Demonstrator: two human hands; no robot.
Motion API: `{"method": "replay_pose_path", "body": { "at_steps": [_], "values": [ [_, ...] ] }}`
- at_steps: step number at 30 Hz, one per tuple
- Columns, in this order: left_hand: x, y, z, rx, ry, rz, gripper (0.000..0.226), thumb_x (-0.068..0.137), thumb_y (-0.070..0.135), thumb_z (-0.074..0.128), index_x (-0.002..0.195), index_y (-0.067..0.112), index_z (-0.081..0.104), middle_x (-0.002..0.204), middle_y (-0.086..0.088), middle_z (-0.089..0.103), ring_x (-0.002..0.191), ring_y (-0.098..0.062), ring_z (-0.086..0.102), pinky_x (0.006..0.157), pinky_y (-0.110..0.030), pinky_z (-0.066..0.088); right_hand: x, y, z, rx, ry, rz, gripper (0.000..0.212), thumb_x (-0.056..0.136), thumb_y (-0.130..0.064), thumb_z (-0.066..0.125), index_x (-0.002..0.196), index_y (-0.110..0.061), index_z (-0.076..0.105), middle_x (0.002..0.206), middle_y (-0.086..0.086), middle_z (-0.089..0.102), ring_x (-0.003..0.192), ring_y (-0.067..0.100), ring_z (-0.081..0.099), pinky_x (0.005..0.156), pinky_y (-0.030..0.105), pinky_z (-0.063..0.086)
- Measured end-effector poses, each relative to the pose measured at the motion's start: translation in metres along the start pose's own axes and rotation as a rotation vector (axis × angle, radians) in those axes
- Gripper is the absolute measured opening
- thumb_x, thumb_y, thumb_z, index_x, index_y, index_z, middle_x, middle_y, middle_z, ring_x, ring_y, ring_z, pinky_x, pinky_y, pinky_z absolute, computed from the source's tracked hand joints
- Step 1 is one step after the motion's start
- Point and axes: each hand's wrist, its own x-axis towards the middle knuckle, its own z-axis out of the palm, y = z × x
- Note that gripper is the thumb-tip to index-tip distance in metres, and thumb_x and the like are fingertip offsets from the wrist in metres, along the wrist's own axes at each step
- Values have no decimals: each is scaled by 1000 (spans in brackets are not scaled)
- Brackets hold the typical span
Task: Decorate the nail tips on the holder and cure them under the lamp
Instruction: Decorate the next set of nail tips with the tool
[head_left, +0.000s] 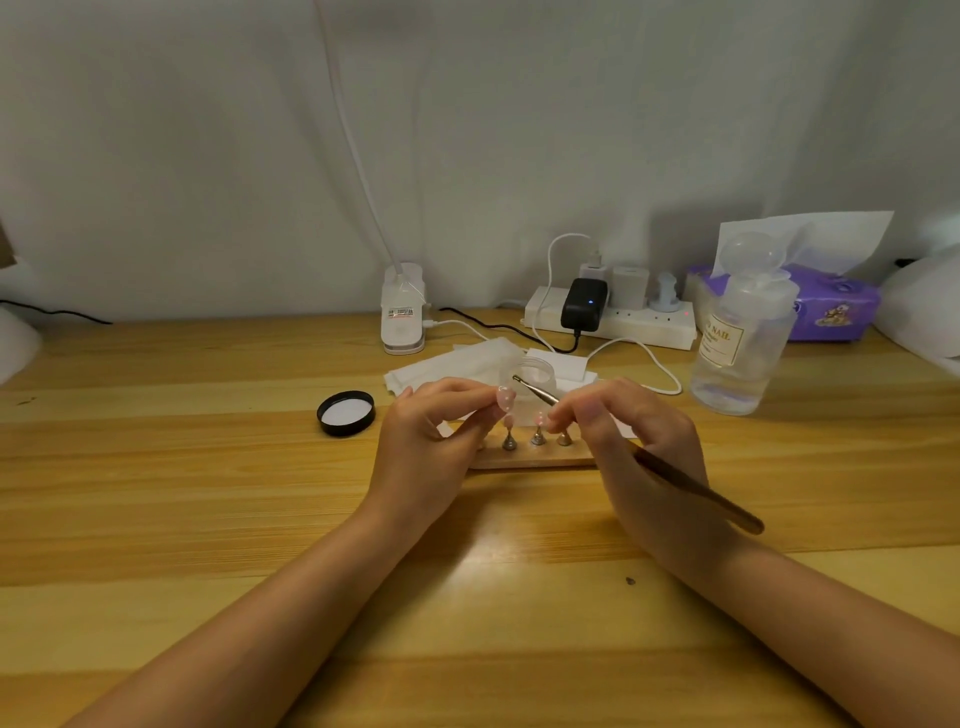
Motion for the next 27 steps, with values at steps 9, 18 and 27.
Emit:
{"method": "replay_pose_path", "body": {
  "at_steps": [9, 18, 27],
  "values": [
    [0, -1, 1, -3, 2, 11, 30, 77, 6, 67, 93, 31, 66, 86, 18, 65, 90, -15, 61, 88, -57, 42, -2, 0, -1, 53, 60, -69, 40, 95, -49, 25, 73, -34, 55, 68, -14, 58, 70, 3, 56, 70, 38, 45],
    [-1, -1, 1, 14, -3, 56, 26, 76, 15, 65, 100, 25, 65, 85, 19, 64, 88, -13, 60, 84, -57, 43, -5, 5, 1, 30, 64, -137, 48, 98, -44, 25, 67, -28, 58, 59, -9, 57, 65, -2, 53, 69, 32, 42],
    [0, 0, 1, 20, -2, 41, 27, 77, 6, 67, 96, 26, 66, 86, 16, 65, 89, -15, 61, 85, -57, 43, -4, 6, 1, -38, 22, -111, 48, 96, -45, 26, 70, -24, 60, 65, -9, 60, 69, 2, 56, 73, 32, 43]
  ]
}}
